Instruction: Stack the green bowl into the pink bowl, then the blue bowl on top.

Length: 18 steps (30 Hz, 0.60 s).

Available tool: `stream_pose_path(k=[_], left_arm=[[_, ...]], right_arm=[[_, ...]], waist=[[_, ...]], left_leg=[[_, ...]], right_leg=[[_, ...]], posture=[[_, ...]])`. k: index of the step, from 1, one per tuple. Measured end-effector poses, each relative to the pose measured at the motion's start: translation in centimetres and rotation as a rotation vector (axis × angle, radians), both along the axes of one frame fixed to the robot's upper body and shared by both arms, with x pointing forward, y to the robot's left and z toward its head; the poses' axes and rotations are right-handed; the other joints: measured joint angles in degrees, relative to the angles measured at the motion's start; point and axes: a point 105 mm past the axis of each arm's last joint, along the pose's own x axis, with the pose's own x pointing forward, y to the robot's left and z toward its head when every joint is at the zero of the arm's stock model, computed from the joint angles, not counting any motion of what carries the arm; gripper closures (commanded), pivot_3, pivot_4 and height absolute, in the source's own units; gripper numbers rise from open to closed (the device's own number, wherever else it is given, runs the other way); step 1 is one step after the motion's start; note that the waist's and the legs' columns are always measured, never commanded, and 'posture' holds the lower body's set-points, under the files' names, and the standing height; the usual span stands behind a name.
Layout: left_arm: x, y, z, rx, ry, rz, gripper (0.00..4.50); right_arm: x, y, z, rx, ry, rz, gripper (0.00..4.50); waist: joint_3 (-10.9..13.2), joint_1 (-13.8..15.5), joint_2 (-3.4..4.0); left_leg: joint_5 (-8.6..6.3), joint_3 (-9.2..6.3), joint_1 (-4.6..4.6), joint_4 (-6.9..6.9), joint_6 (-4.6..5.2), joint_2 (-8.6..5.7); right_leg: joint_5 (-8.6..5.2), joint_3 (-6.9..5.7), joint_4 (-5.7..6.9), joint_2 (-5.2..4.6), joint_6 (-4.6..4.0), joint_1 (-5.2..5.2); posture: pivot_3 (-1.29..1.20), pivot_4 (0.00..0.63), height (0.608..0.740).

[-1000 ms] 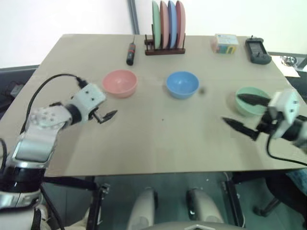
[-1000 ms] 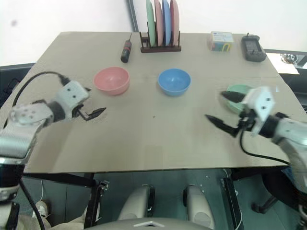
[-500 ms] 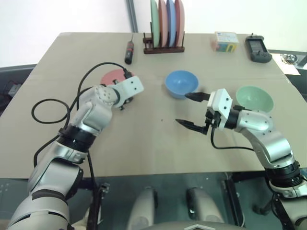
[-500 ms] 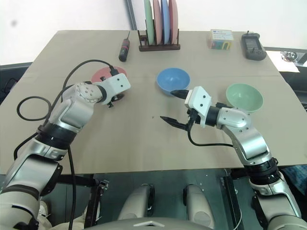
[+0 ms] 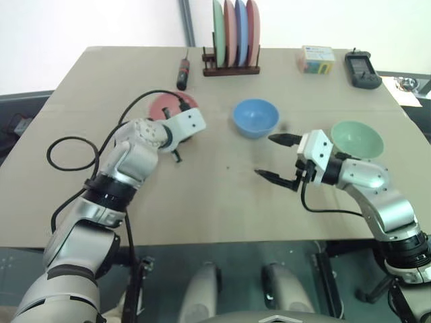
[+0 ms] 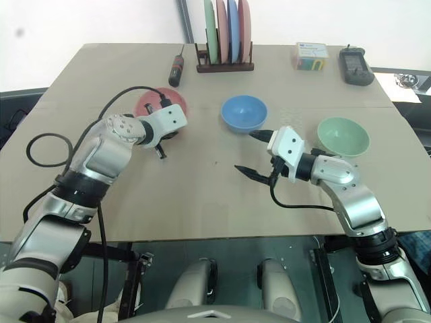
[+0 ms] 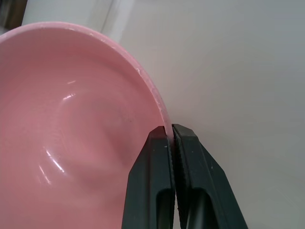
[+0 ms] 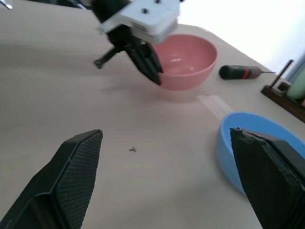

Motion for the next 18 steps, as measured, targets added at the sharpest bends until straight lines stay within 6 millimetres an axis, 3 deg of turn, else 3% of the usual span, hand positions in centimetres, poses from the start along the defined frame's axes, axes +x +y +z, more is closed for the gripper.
stream_pose_path(k=[7,11,18], left_arm=[[-2.9,-1.1,-0.6,0.014,0.066,-0.178,4.49],[-5.4,-4.0,-0.9,-0.019,0.105,-0.374,4.49],[-6.0,-6.2,-1.2,-0.042,0.13,-0.488,4.49]], right_arm=[[0.0,0.2,1.5,0.124,0.002,-0.005,0.0],[-1.4,-2.0,2.5,0.188,0.003,-0.04,0.0],[-4.3,-5.8,2.2,0.206,0.04,-0.132,0.0]], waist=[[0.0,0.25,0.0],[0.0,0.77,-0.02],[0.01,0.33,0.02]], left_leg=[[0.0,-0.01,0.02,0.04,0.01,0.0],[0.0,-0.02,-0.07,0.04,0.0,-0.04],[0.01,-0.02,0.14,0.07,0.02,-0.03]], right_leg=[[-0.01,0.0,0.06,0.0,0.0,0.02],[-0.01,-0.03,-0.03,-0.08,0.0,0.02],[-0.07,0.0,0.1,-0.02,0.08,0.12]], posture=[[0.0,0.15,0.74],[0.0,0.15,0.74],[0.0,0.15,0.74]])
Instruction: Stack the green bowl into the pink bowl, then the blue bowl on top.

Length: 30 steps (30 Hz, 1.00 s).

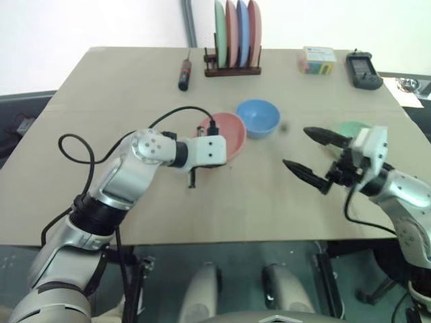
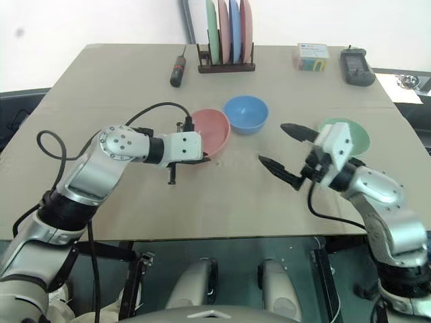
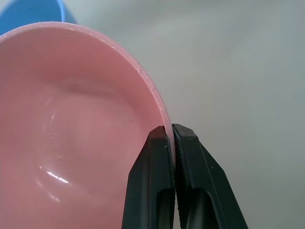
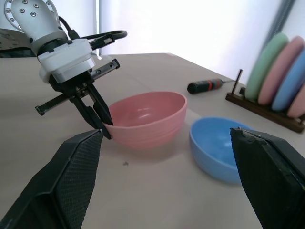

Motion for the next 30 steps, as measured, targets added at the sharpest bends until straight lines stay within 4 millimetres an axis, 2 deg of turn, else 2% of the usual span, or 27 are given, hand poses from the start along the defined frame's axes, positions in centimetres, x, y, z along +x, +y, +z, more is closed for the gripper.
stream_pose_path(k=[3,9,12,19,21,22,24,26,29,30], left_arm=[[-0.2,-1.0,-0.7,-0.003,0.034,-0.047,4.49],[-0.5,-1.4,-0.8,0.025,0.056,-0.12,4.49],[-0.7,-1.4,-1.2,0.042,0.079,-0.147,3.67],[-1.4,-2.0,-1.3,0.04,0.098,-0.234,1.11],[-1.4,-1.9,-0.9,0.006,0.11,-0.224,0.36],[-1.4,-1.8,-0.5,-0.027,0.117,-0.213,0.36],[-2.1,-1.3,1.2,-0.216,0.194,-0.179,0.36],[-2.7,-0.3,3.0,-0.416,0.18,-0.183,0.36],[-3.3,2.1,3.8,-0.559,0.132,-0.128,0.36],[-3.6,3.3,3.8,-0.599,0.168,-0.1,0.18]], right_arm=[[-1.2,-1.2,0.4,-0.003,-0.006,-0.039,0.0],[-2.8,-2.5,0.6,-0.015,0.006,-0.088,0.0],[-3.3,-2.7,0.5,-0.018,0.01,-0.102,0.0],[-3.2,-2.9,0.3,-0.056,0.014,-0.137,0.0],[-2.2,-3.3,-0.2,-0.106,0.024,-0.201,0.0],[-1.8,-3.6,-0.5,-0.125,0.034,-0.231,0.0],[-0.5,-4.3,-1.2,-0.185,0.055,-0.295,0.0],[1.1,-5.2,-2.0,-0.257,0.076,-0.372,0.0],[4.2,-6.2,-3.2,-0.357,0.127,-0.466,0.0],[5.6,-6.6,-3.8,-0.384,0.156,-0.496,0.0]], waist=[[-0.01,-0.28,0.0],[-0.01,-0.1,0.0],[-0.01,-0.11,0.0],[-0.01,-0.08,0.0],[-0.01,-0.23,0.0],[-0.01,-0.24,0.0],[-0.02,-0.59,0.02],[-0.03,-1.05,0.04],[-0.04,-1.78,0.05],[-0.02,-1.82,0.02]], left_leg=[[0.0,0.02,0.03,0.03,0.0,0.01],[0.0,-0.01,0.02,0.02,0.0,0.02],[0.0,0.0,0.02,0.03,0.0,0.01],[0.0,0.0,0.02,0.03,0.0,0.02],[0.0,0.0,0.03,0.04,0.0,0.02],[0.0,0.0,0.02,0.04,0.0,0.02],[0.0,0.03,0.04,0.04,0.0,0.04],[0.0,0.07,0.06,0.04,0.0,0.06],[0.0,0.14,0.12,0.02,0.0,0.08],[0.0,0.1,0.13,0.04,0.0,0.08]], right_leg=[[-0.07,0.03,0.0,0.02,0.13,0.04],[-0.07,0.03,-0.01,0.04,0.12,0.05],[-0.08,0.03,-0.02,0.03,0.12,0.05],[-0.2,0.04,-0.02,0.03,-0.06,0.05],[-0.2,0.04,-0.01,0.03,-0.06,0.05],[-0.21,0.04,0.0,0.03,-0.06,0.04],[-0.21,0.05,0.0,0.03,-0.06,0.04],[-0.2,0.06,-0.01,0.0,-0.08,0.05],[-0.07,0.13,0.01,0.02,-0.28,0.03],[-0.08,0.11,0.05,0.06,-0.28,0.03]], posture=[[0.0,0.15,0.74],[0.0,0.15,0.74],[0.0,0.15,0.74],[0.0,0.15,0.74],[0.0,0.15,0.74],[0.0,0.15,0.74],[0.0,0.15,0.74],[0.0,0.15,0.74],[0.0,0.15,0.74],[0.0,0.15,0.74]])
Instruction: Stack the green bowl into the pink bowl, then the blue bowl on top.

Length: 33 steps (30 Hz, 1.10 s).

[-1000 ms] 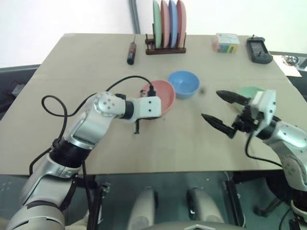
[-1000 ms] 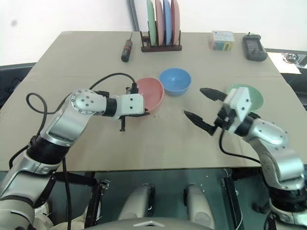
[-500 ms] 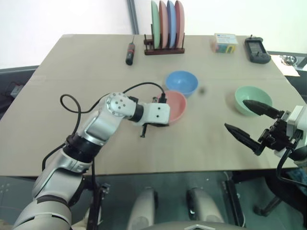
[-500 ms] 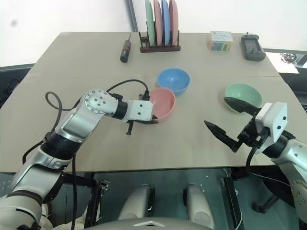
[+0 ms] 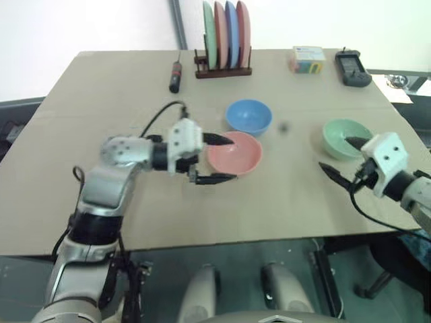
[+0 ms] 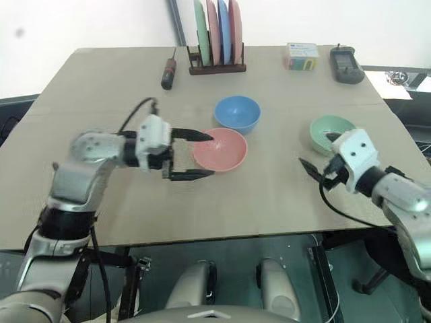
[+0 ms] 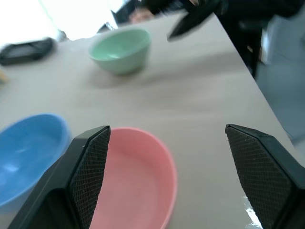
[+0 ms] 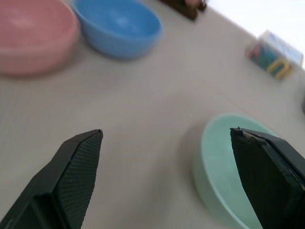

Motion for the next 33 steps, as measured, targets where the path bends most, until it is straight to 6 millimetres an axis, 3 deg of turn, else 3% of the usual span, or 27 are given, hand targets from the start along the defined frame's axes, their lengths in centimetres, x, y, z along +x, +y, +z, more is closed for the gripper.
stream_pose_path(k=[3,5,8,9,14,15,21,23,24,25,26,27,28,29,33], left_arm=[[-1.4,1.8,1.3,-0.091,0.086,-0.036,0.18],[-1.8,2.3,2.1,-0.123,0.055,-0.03,0.0],[-2.4,2.2,1.8,-0.132,0.069,-0.033,0.0],[-2.8,2.3,1.5,-0.131,0.091,-0.036,0.0],[-3.8,3.1,1.6,-0.148,0.12,-0.015,0.0],[-3.9,3.1,1.6,-0.15,0.117,-0.016,0.0],[-4.4,3.3,1.5,-0.172,0.116,0.002,0.0],[-4.3,3.9,1.4,-0.201,0.07,0.041,0.0],[-4.2,4.4,1.3,-0.249,0.055,0.067,0.0],[-4.0,5.1,0.9,-0.312,0.049,0.102,0.0],[-3.9,5.4,0.6,-0.329,0.05,0.113,0.0],[-4.3,6.4,-0.4,-0.329,0.058,0.125,0.0],[-4.3,6.7,-0.6,-0.329,0.064,0.129,0.0],[-4.7,7.9,-1.4,-0.313,0.093,0.142,0.0],[-5.6,10.3,-1.3,-0.309,0.132,0.143,0.0]], right_arm=[[3.3,-1.3,-1.2,-0.065,0.063,-0.084,0.0],[4.7,-1.8,-1.7,-0.059,0.095,-0.124,0.55],[5.6,-2.2,-2.3,-0.054,0.147,-0.14,1.62],[5.8,-2.4,-2.8,-0.062,0.172,-0.141,2.2],[5.8,-3.0,-3.8,-0.068,0.228,-0.15,4.27],[5.9,-3.2,-3.8,-0.072,0.232,-0.153,4.45],[6.1,-2.1,-3.2,-0.086,0.172,-0.096,4.45],[5.4,0.0,-2.1,-0.051,0.128,0.033,4.45],[4.6,2.3,-1.2,-0.017,0.096,0.152,4.45],[3.0,6.1,0.2,0.039,0.048,0.342,4.45],[2.2,7.6,0.9,0.055,0.023,0.412,4.45],[0.9,10.8,2.2,0.085,-0.013,0.544,4.45],[0.5,11.5,2.5,0.09,-0.024,0.574,4.45],[-0.4,14.0,3.4,0.096,-0.045,0.665,4.45],[-1.2,18.4,3.3,0.06,-0.061,0.793,4.45]], waist=[[0.01,0.36,0.01],[0.01,0.81,0.01],[0.01,0.96,0.01],[0.01,0.86,0.01],[0.01,0.44,0.01],[0.01,0.39,0.01],[0.01,0.19,0.01],[0.02,0.09,0.09],[0.01,-0.09,0.14],[0.01,-0.4,0.14],[0.01,-0.42,0.14],[0.01,-0.5,0.13],[0.01,-0.65,0.13],[0.0,-0.62,0.12],[-0.02,0.23,0.06]], left_leg=[[0.0,-0.03,-0.06,0.0,0.0,-0.03],[0.0,-0.02,-0.11,0.0,0.0,-0.07],[-0.01,0.01,-0.21,-0.06,0.0,-0.1],[-0.01,0.02,-0.23,-0.09,0.0,-0.09],[-0.01,0.01,-0.19,-0.15,0.0,-0.07],[-0.01,0.02,-0.15,-0.14,0.0,-0.07],[-0.01,0.03,-0.11,-0.11,0.0,-0.06],[-0.01,0.06,-0.09,-0.19,0.0,-0.05],[-0.01,0.13,-0.06,-0.25,0.0,-0.01],[-0.01,0.05,-0.11,-0.24,0.0,0.09],[-0.01,0.02,-0.12,-0.24,0.0,0.11],[-0.01,-0.02,-0.12,-0.24,0.0,0.13],[-0.01,0.01,-0.1,-0.23,0.0,0.18],[-0.01,-0.01,-0.1,-0.19,0.0,0.19],[-0.01,0.01,-0.11,-0.09,-0.01,0.17]], right_leg=[[-0.02,-0.02,0.01,-0.02,0.01,-0.07],[0.0,-0.03,-0.04,-0.08,-0.01,-0.04],[0.13,-0.04,-0.24,-0.13,0.2,-0.05],[0.13,-0.03,-0.29,-0.13,0.2,-0.06],[0.13,-0.04,-0.21,-0.11,0.2,-0.12],[0.13,-0.03,-0.17,-0.11,0.2,-0.11],[0.02,-0.03,-0.1,-0.08,0.03,-0.12],[0.08,0.01,-0.13,-0.09,0.11,-0.13],[0.12,0.05,-0.14,-0.06,0.19,-0.15],[0.12,0.04,-0.12,0.07,0.18,-0.2],[0.12,0.03,-0.12,0.1,0.18,-0.2],[0.12,0.0,-0.08,0.13,0.17,-0.21],[0.12,0.01,-0.08,0.16,0.15,-0.21],[0.1,-0.03,-0.03,0.15,0.13,-0.22],[-0.02,-0.08,-0.05,0.07,-0.06,-0.2]], posture=[[0.0,0.15,0.74],[0.0,0.15,0.74],[0.0,0.15,0.74],[0.0,0.15,0.74],[0.0,0.15,0.74],[0.0,0.15,0.74],[0.0,0.15,0.74],[0.0,0.15,0.74],[0.0,0.15,0.74],[0.0,0.15,0.74],[0.0,0.15,0.74],[0.0,0.15,0.74],[0.0,0.15,0.74],[0.0,0.15,0.74],[0.0,0.15,0.74]])
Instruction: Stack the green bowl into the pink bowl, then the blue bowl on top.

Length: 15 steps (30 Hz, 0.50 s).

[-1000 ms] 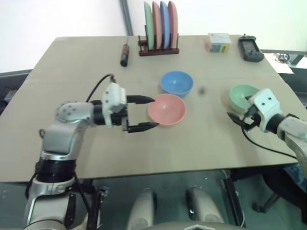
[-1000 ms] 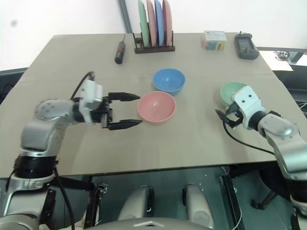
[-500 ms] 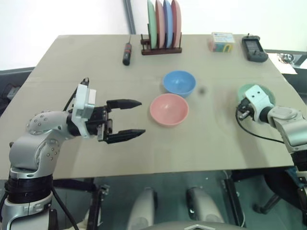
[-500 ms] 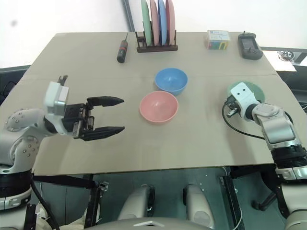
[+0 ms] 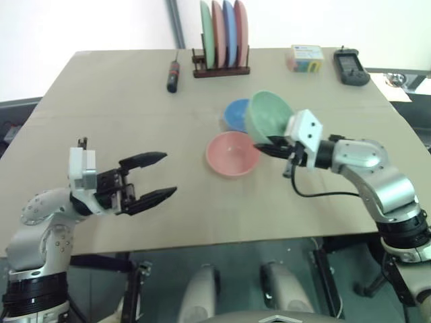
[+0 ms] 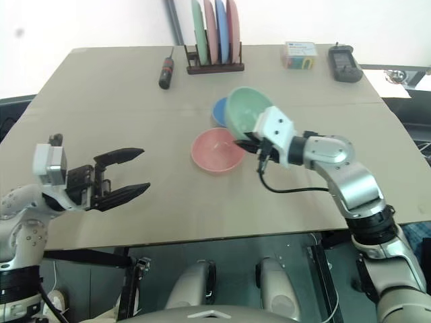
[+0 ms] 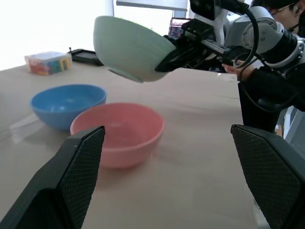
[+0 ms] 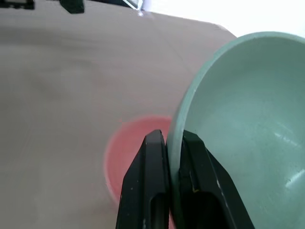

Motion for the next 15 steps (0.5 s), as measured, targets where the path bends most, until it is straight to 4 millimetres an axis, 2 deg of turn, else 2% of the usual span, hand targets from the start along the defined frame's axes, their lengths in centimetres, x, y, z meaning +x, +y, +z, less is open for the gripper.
stream_pose_path(k=[3,6,9,12,15], left_arm=[[-0.6,0.8,0.2,0.002,0.015,-0.004,0.0],[-1.1,1.8,0.3,0.0,0.029,0.025,0.0],[-1.7,2.4,0.2,-0.009,0.042,0.045,0.0],[-2.2,2.8,0.0,-0.008,0.057,0.068,0.0],[-2.4,3.0,0.2,-0.012,0.053,0.084,0.0]], right_arm=[[0.3,1.4,-1.0,-0.04,0.007,0.039,4.45],[1.1,1.8,-2.2,-0.084,0.026,0.036,4.45],[1.8,1.8,-2.9,-0.106,0.057,0.031,3.45],[1.9,2.0,-2.9,-0.105,0.094,0.052,2.07],[1.0,2.3,-2.5,-0.075,0.131,0.102,0.78]], waist=[[-0.01,0.3,-0.02],[-0.01,0.12,-0.02],[-0.01,-0.01,-0.02],[-0.01,-0.09,-0.02],[0.0,0.01,0.0]], left_leg=[[0.0,0.05,-0.04,0.01,-0.01,-0.11],[0.0,0.06,-0.08,-0.04,-0.01,-0.13],[0.0,0.07,-0.09,-0.11,-0.01,-0.12],[0.0,0.06,-0.07,-0.12,-0.01,-0.1],[0.0,0.06,-0.07,-0.12,-0.01,-0.1]], right_leg=[[0.01,-0.01,-0.02,-0.16,-0.01,0.0],[0.01,-0.01,-0.06,-0.19,-0.01,-0.03],[0.02,-0.01,-0.04,-0.18,-0.01,-0.1],[0.02,-0.01,0.02,-0.16,-0.01,-0.13],[0.01,-0.01,0.05,-0.16,-0.01,-0.13]], posture=[[0.0,0.15,0.74],[0.0,0.15,0.74],[0.0,0.15,0.74],[0.0,0.15,0.74],[0.0,0.15,0.74]])
